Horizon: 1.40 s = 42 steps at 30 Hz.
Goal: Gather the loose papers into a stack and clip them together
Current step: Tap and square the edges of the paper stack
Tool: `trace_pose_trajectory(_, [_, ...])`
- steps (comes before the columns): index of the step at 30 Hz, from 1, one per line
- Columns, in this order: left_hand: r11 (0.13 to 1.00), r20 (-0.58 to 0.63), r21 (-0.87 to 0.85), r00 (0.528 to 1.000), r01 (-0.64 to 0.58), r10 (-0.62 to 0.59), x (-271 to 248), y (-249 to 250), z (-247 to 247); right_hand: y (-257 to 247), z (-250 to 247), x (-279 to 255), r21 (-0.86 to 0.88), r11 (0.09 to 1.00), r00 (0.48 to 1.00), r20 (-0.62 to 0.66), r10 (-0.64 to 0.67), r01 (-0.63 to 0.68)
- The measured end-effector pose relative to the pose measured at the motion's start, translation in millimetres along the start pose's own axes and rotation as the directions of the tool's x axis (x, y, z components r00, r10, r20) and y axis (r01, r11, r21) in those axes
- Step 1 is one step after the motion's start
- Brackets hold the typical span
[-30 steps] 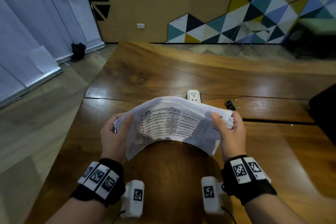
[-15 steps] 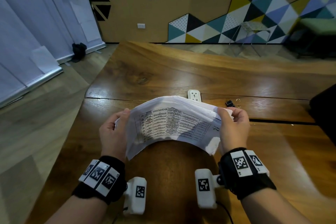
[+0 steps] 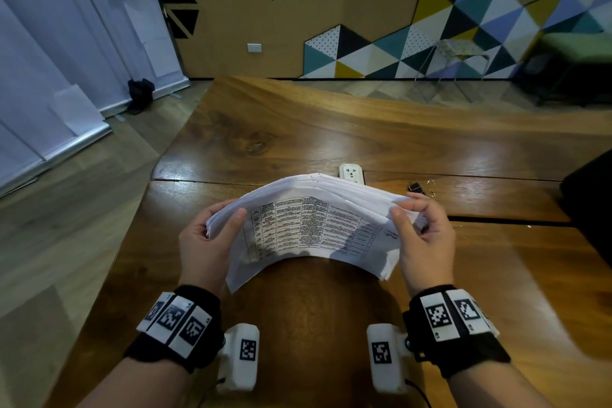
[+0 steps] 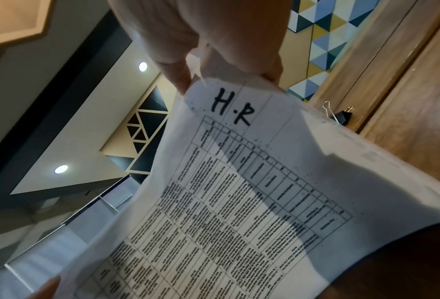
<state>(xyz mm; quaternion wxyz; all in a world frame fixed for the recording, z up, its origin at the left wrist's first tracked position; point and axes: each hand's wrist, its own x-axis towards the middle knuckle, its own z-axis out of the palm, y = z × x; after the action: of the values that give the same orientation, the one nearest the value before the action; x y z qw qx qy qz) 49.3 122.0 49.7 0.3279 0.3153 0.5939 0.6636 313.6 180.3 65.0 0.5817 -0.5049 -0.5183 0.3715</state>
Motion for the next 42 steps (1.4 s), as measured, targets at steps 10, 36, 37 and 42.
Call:
trace_pose_trajectory(10, [0.999, -0.008, 0.033, 1.000, 0.015, -0.015, 9.6, -9.1, -5.2, 4.6, -15.1, -1.7, -0.219, 0.951, 0.973, 0.128, -0.191, 0.216])
trace_pose_trajectory(36, [0.995, 0.302, 0.002, 0.949, 0.098, -0.094, 31.6, 0.8, -25.7, 20.6, -23.0, 24.3, 0.004, 0.980, 0.942, 0.275, 0.191, -0.200])
trace_pose_trajectory(37, [0.996, 0.335, 0.001, 0.939, 0.084, -0.080, 31.4, 3.1, -30.5, 18.9, -28.9, 26.7, 0.012, 0.983, 0.939, 0.298, 0.169, -0.181])
trace_pose_trajectory(42, [0.985, 0.377, 0.114, 0.911, 0.130, -0.164, 13.8, -19.8, -28.5, 36.5, -28.5, 16.1, -0.034, 0.963, 0.906, 0.331, 0.262, -0.266])
